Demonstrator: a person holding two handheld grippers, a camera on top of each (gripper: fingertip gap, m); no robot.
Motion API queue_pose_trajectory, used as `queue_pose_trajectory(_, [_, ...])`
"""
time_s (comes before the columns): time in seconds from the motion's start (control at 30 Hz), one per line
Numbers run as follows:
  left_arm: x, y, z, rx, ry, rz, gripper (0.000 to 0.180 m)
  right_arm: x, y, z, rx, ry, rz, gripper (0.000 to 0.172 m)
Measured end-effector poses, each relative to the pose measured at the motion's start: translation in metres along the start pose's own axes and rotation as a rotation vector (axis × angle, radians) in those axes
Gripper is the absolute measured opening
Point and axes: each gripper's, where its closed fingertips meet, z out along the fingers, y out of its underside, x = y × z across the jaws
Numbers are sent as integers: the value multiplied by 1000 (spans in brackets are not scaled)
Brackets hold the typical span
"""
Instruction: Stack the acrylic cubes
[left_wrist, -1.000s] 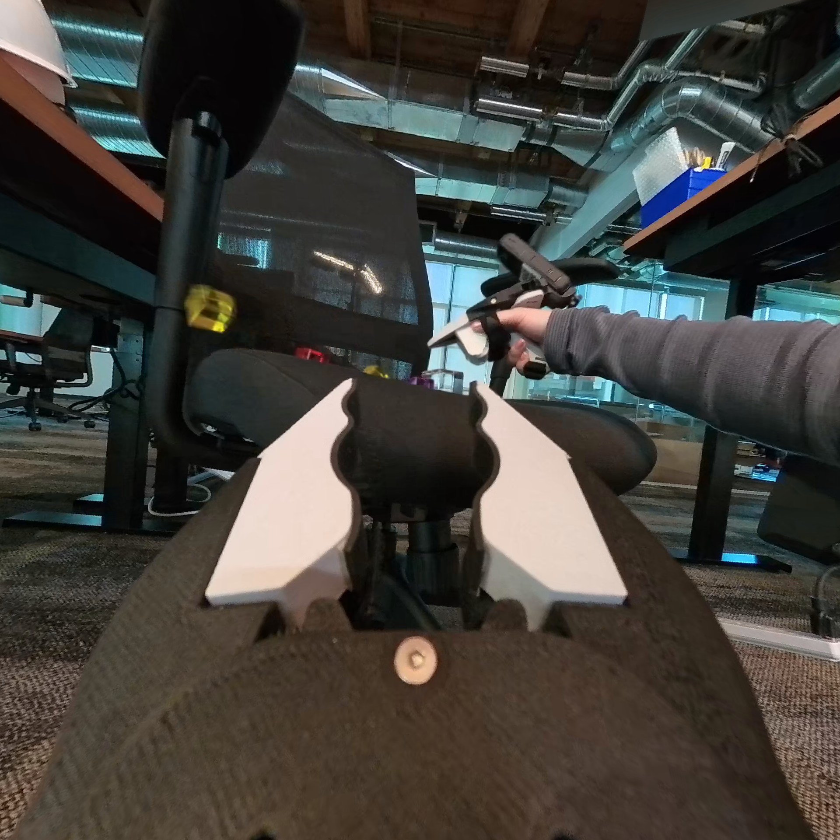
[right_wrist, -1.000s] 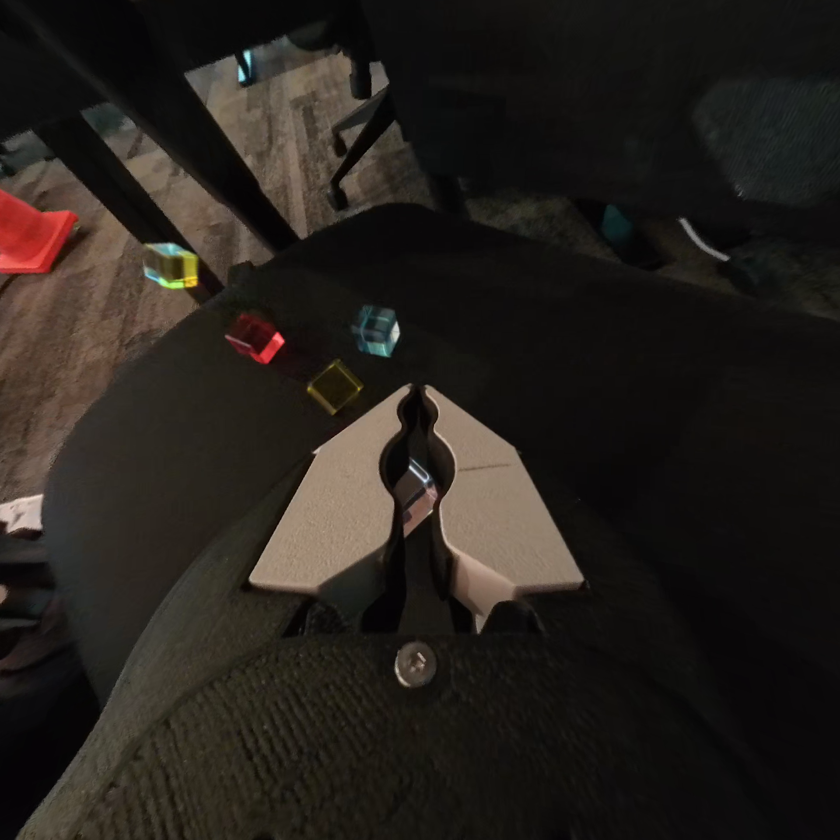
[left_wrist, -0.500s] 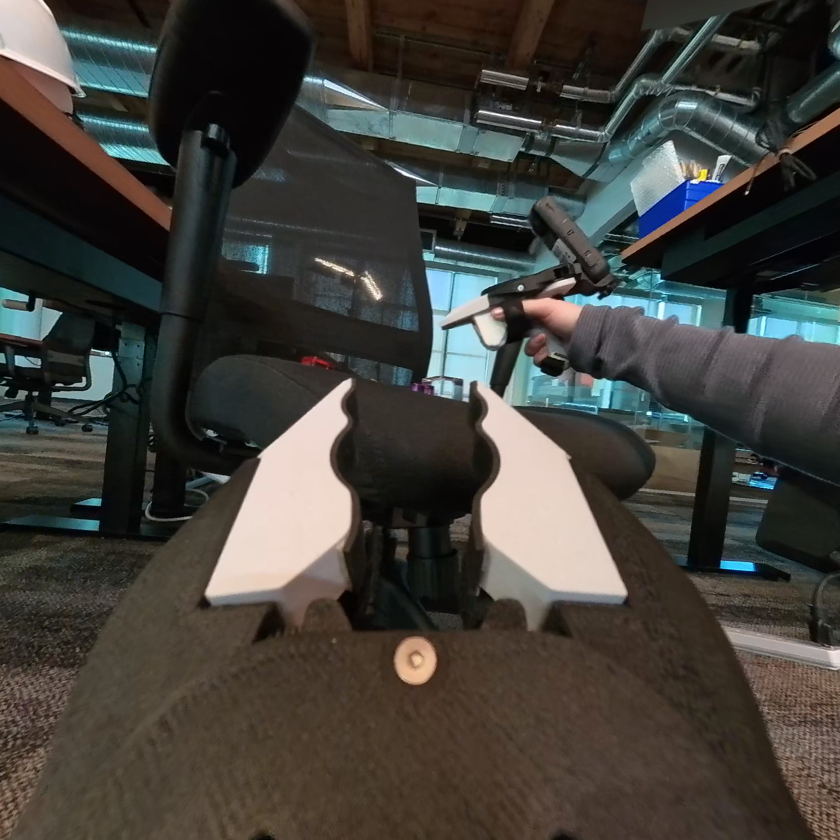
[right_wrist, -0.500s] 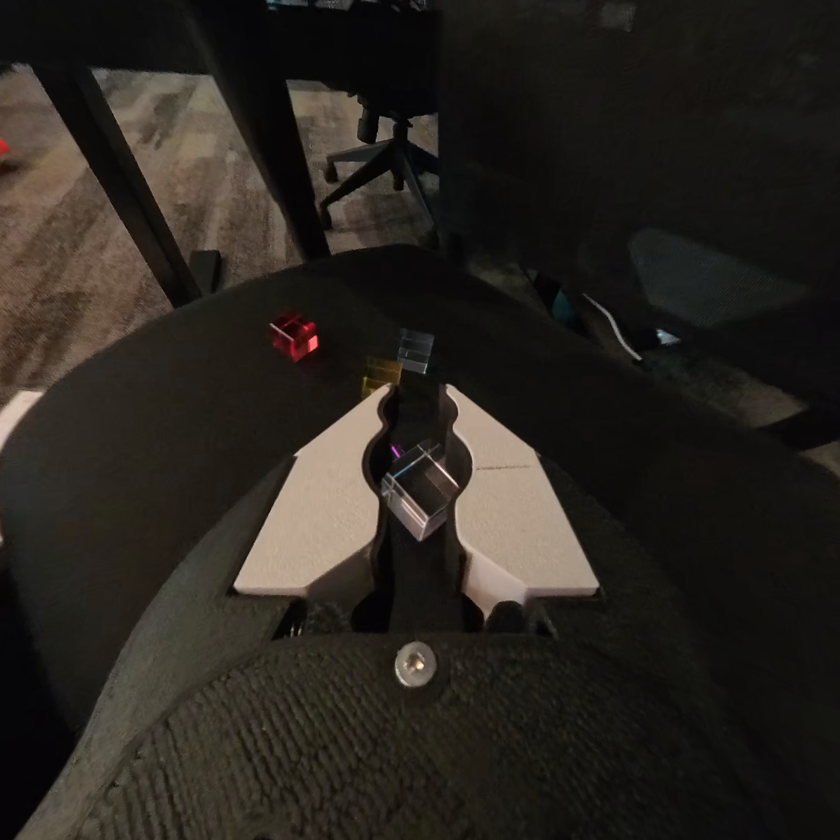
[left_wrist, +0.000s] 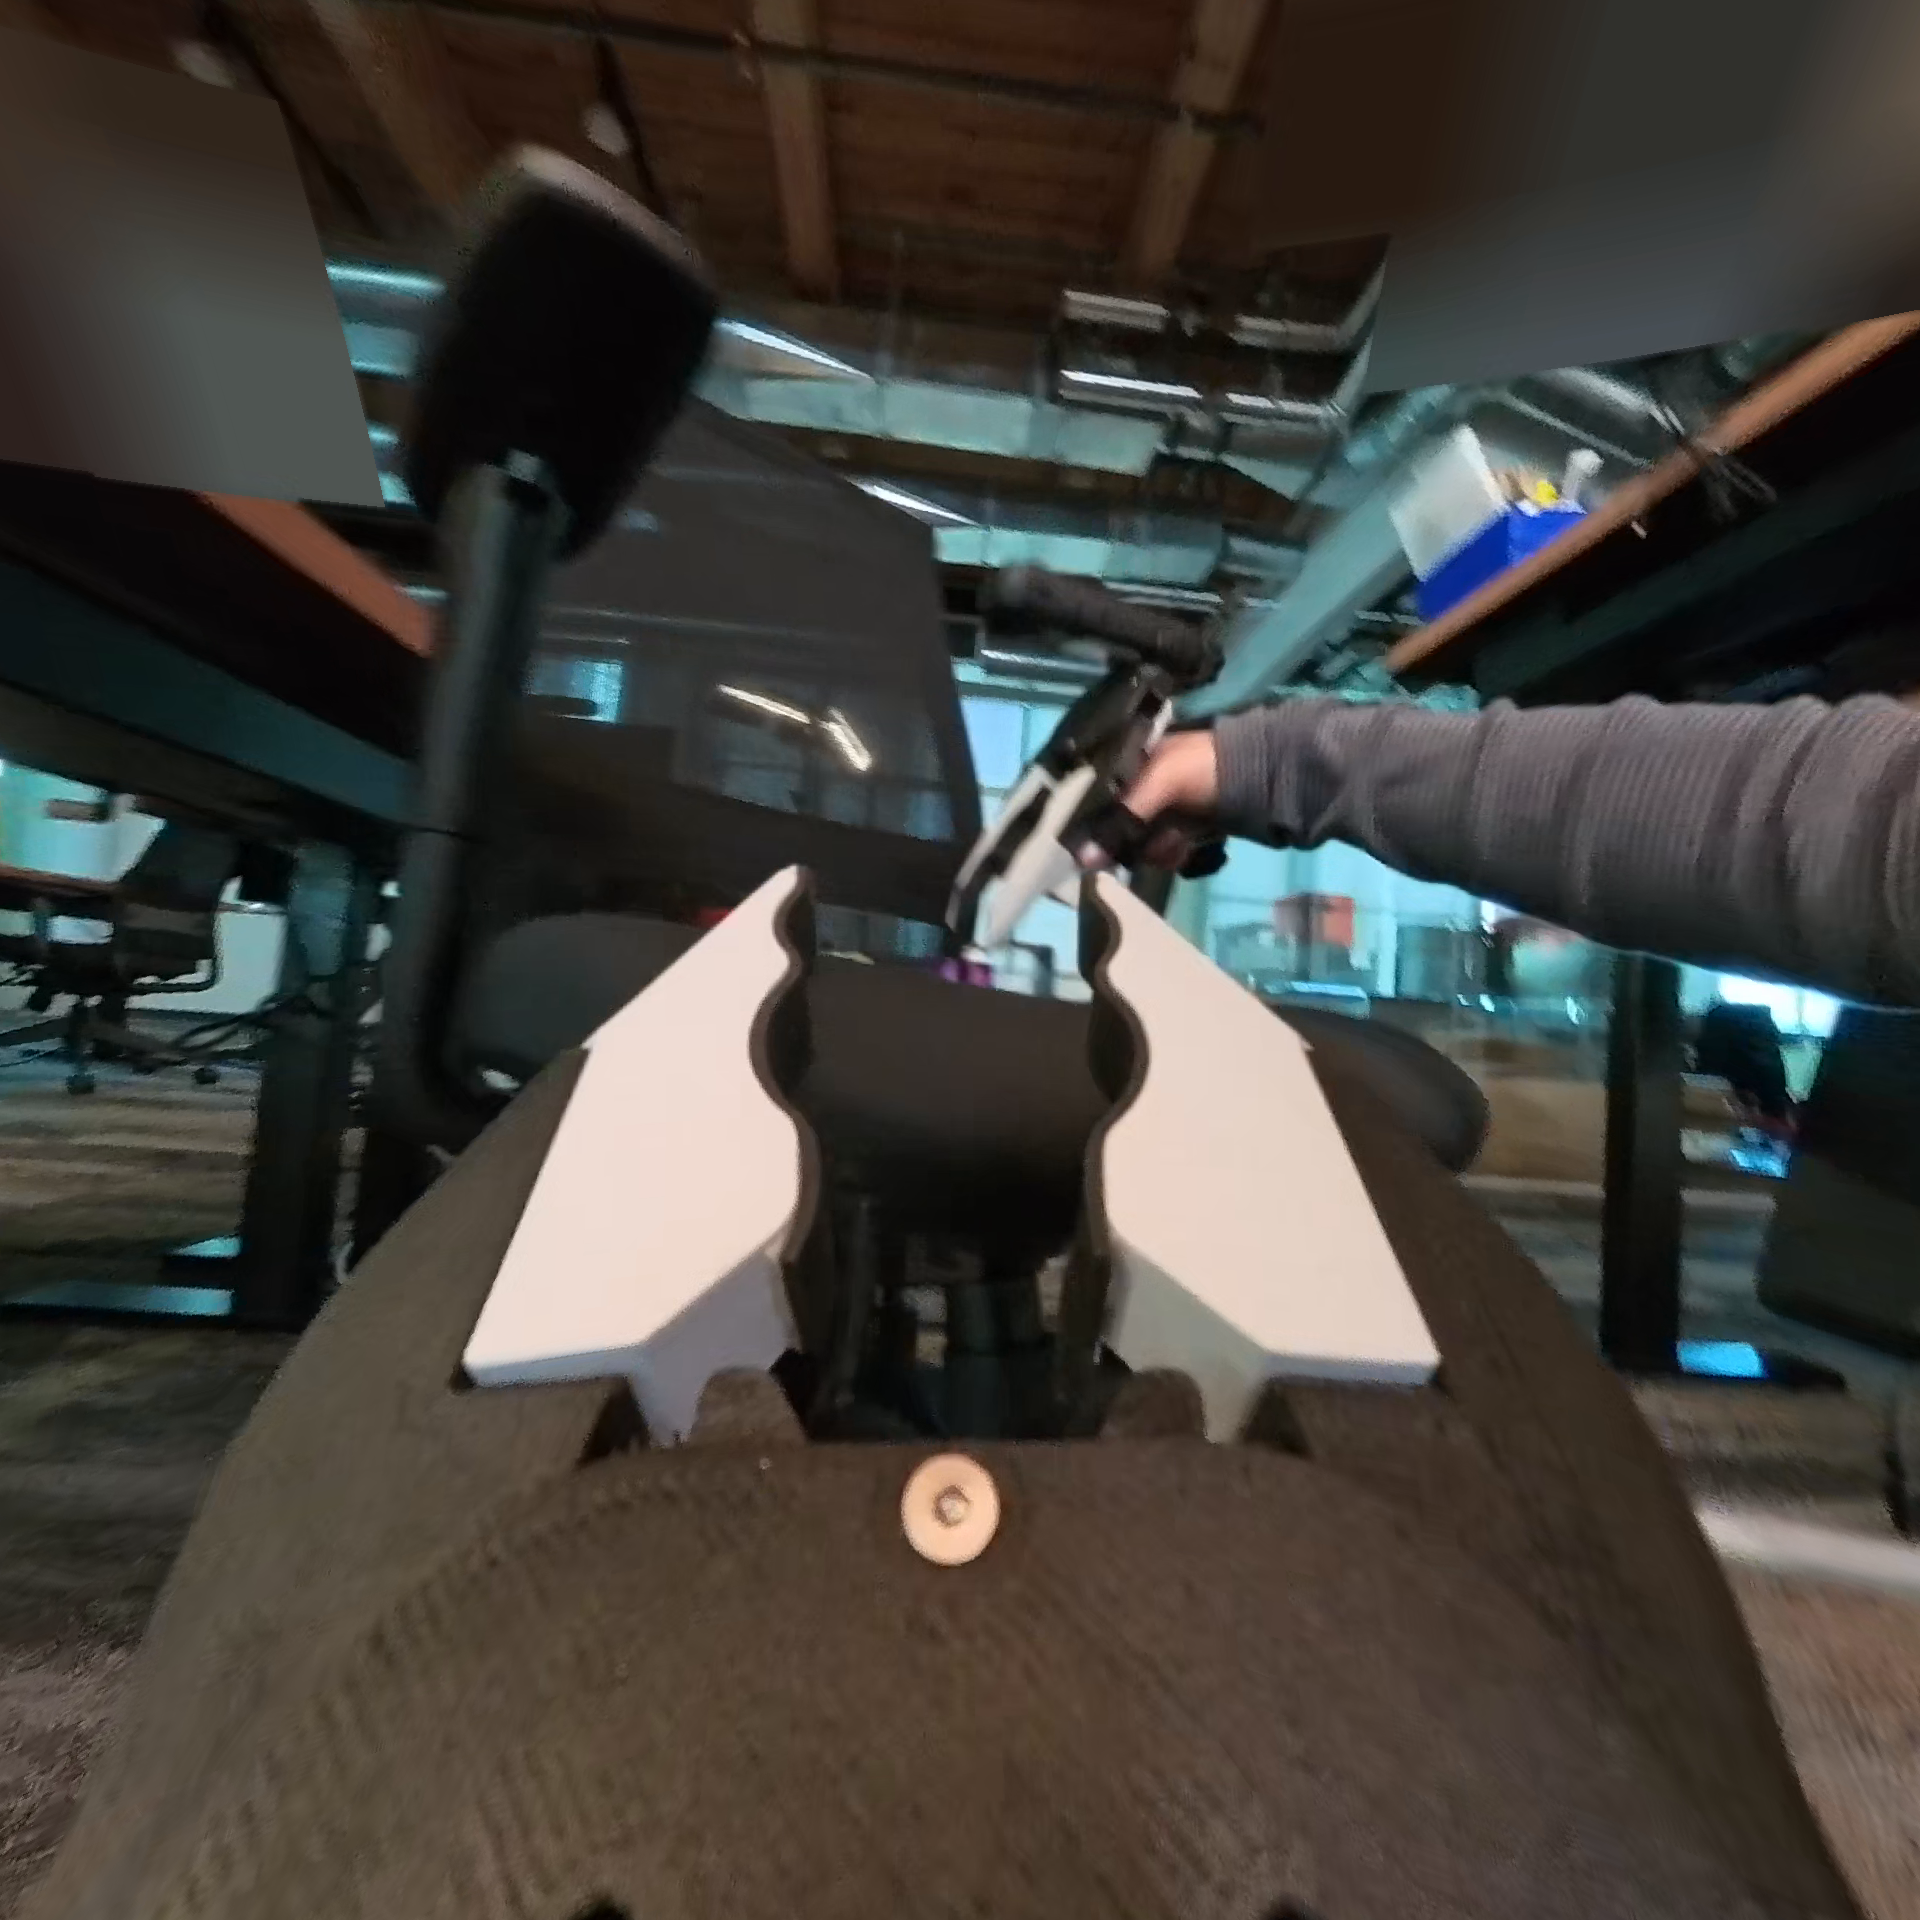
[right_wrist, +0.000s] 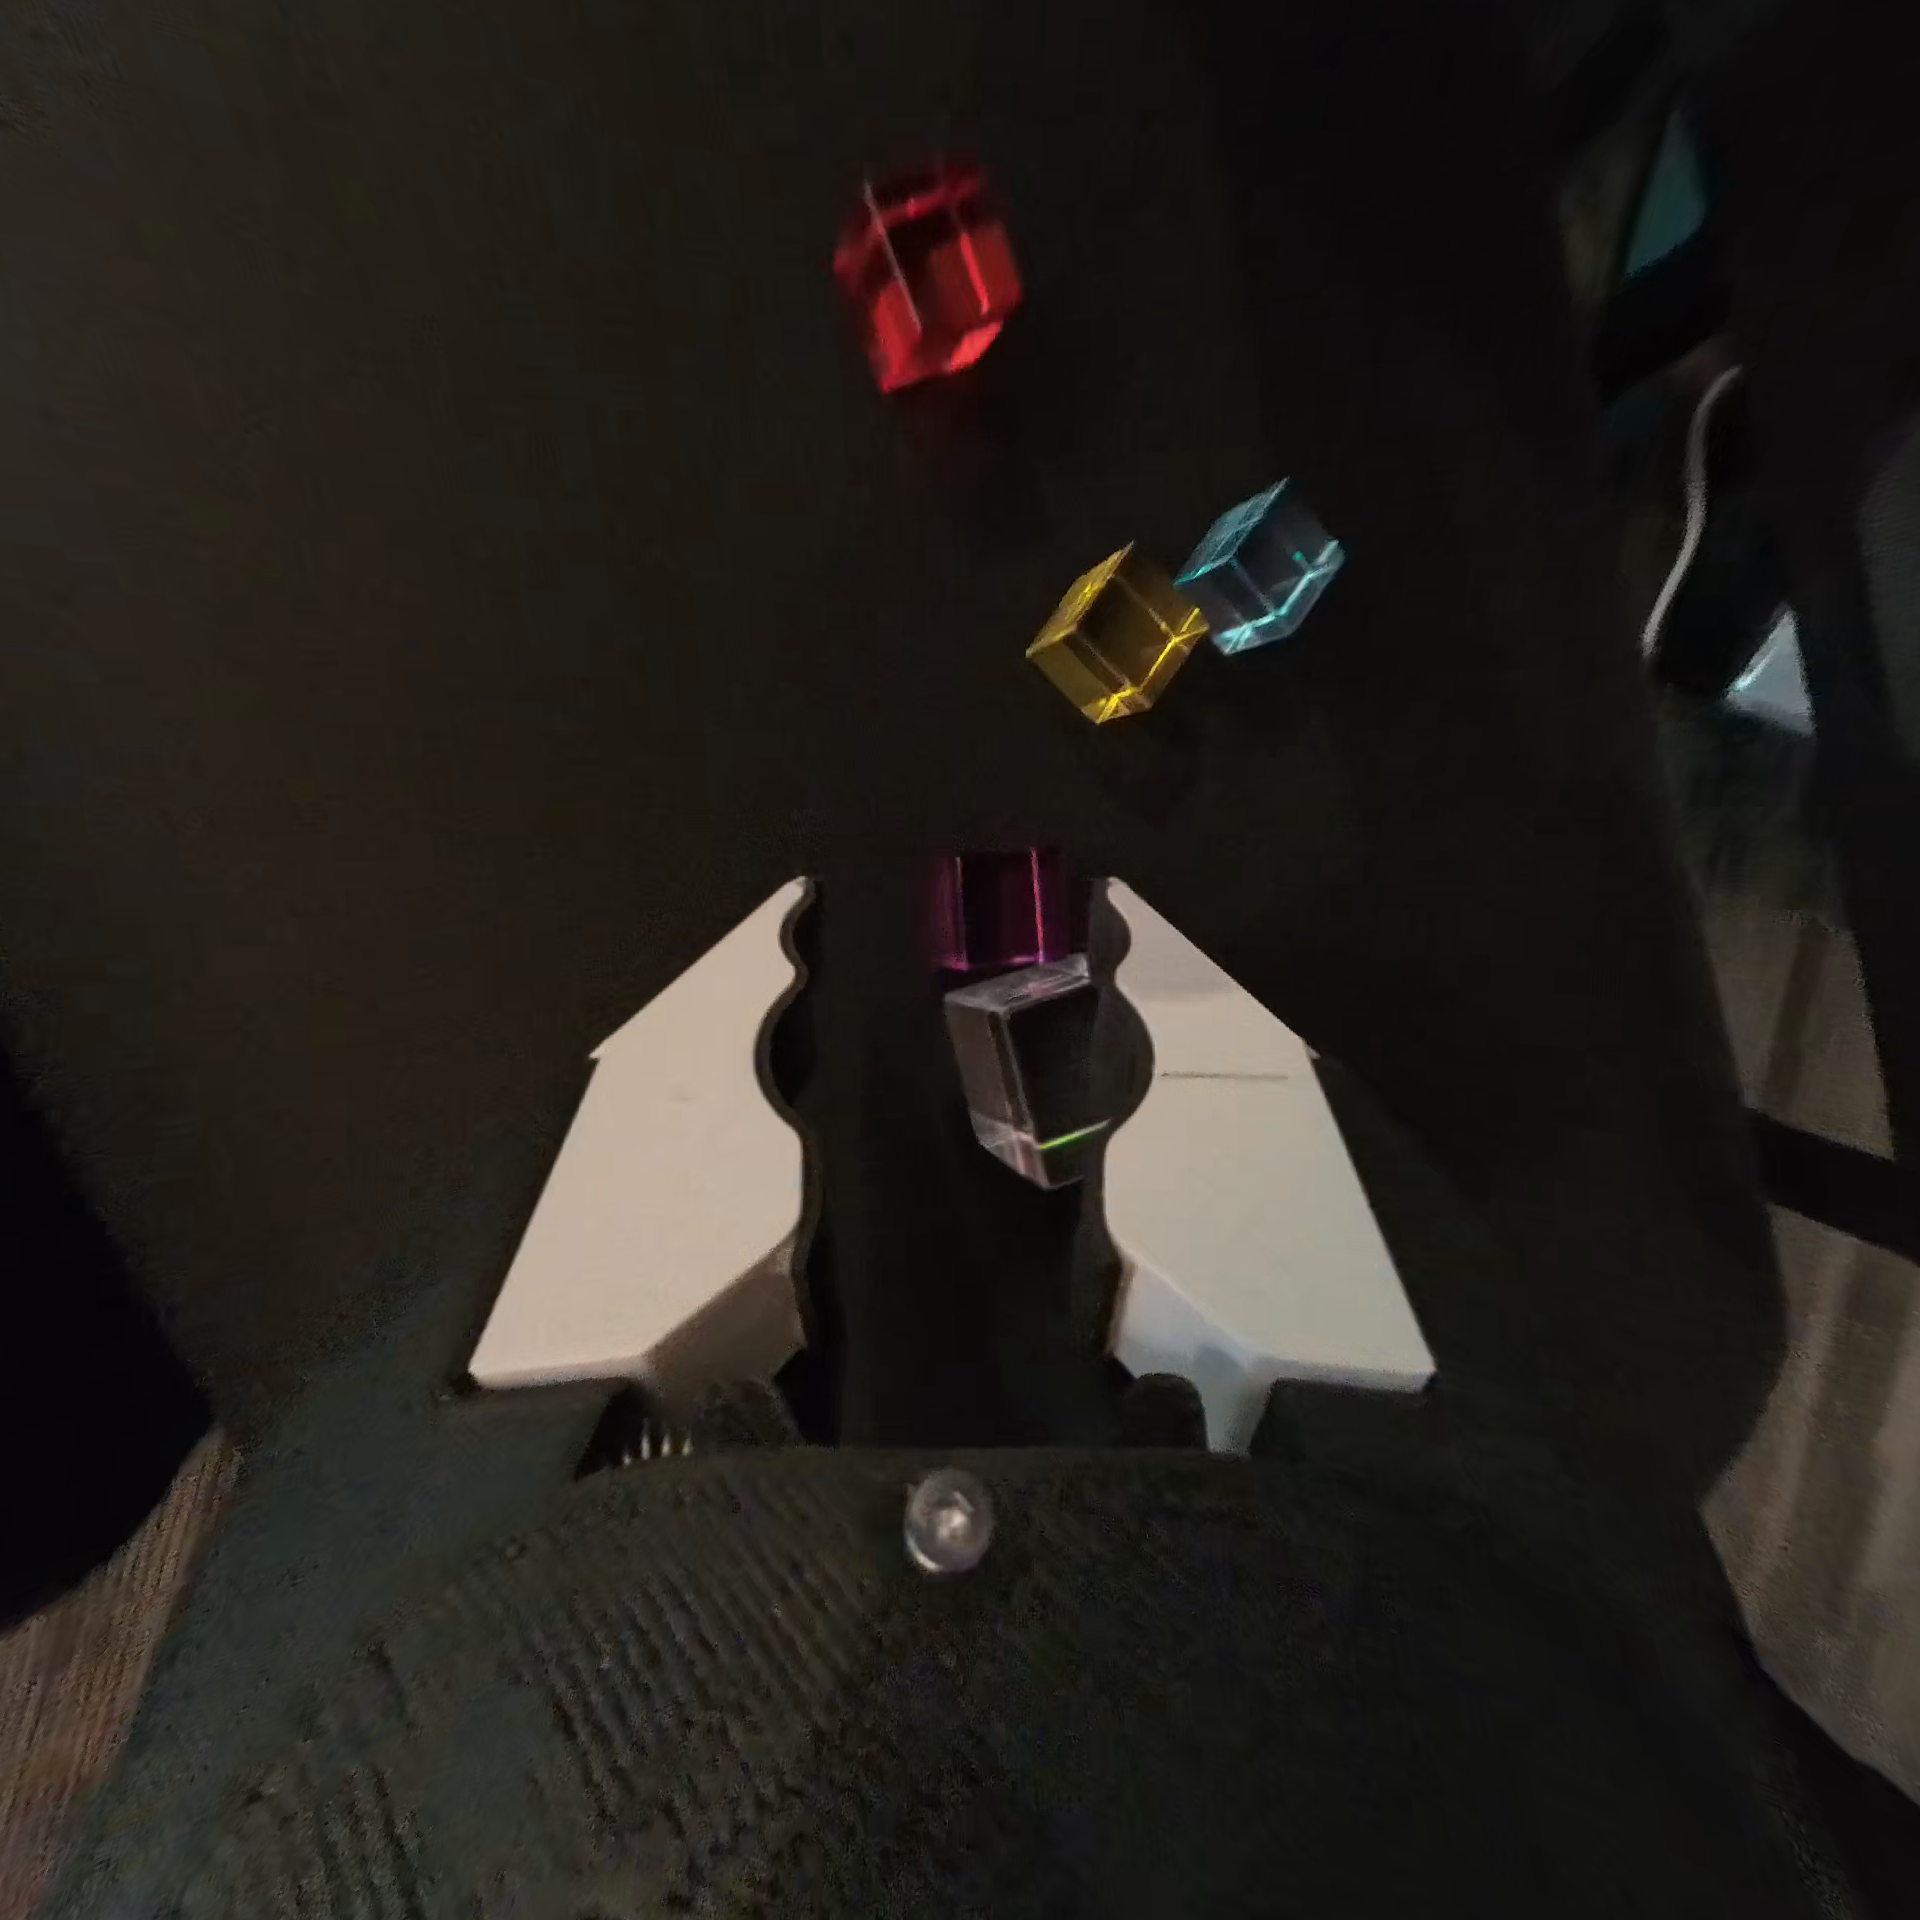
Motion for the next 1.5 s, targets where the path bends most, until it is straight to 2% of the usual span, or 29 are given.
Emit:
queue_pose_trajectory(0.1, [-19, -12, -6, 22, -48, -4, 51, 6, 9, 11, -176, -48, -32, 50])
queue_pose_trajectory(0.17, [-26, -16, -9, 27, -69, 9, 50, 11, 17, 14, -284, -63, -48, 44])
queue_pose_trajectory(0.33, [-27, -14, -9, 22, -71, 12, 50, 9, 17, 23, -381, -133, -20, 42])
queue_pose_trajectory(0.4, [-26, -11, -8, 13, -67, 6, 50, 7, 23, 29, -435, -151, -15, 30])
queue_pose_trajectory(0.43, [-26, -9, -7, 10, -66, 4, 50, 7, 24, 30, -452, -145, -12, 29])
queue_pose_trajectory(0.53, [-28, -10, -8, 18, -70, -7, 48, 7, 7, 22, -390, -121, -38, 27])
queue_pose_trajectory(0.67, [-30, -8, -8, 19, -72, -38, 46, 13, -13, -9, -309, -90, -58, 27])
queue_pose_trajectory(0.87, [-27, -7, -7, 11, -66, -36, 48, 24, 16, -33, -426, -127, -98, 27])
queue_pose_trajectory(1.07, [-27, -7, -7, 13, -63, -43, 47, 27, 18, -29, -415, -179, -69, 27])
queue_pose_trajectory(1.27, [-27, -6, -6, 10, -59, -52, 47, 35, 25, -24, -464, -156, -68, 27])
queue_pose_trajectory(1.4, [-28, -5, -6, 10, -58, -69, 47, 32, 29, -24, -471, -174, -27, 44])
queue_pose_trajectory(1.5, [-29, -6, -7, 14, -61, -75, 47, 34, 17, -25, -426, -156, -15, 53])
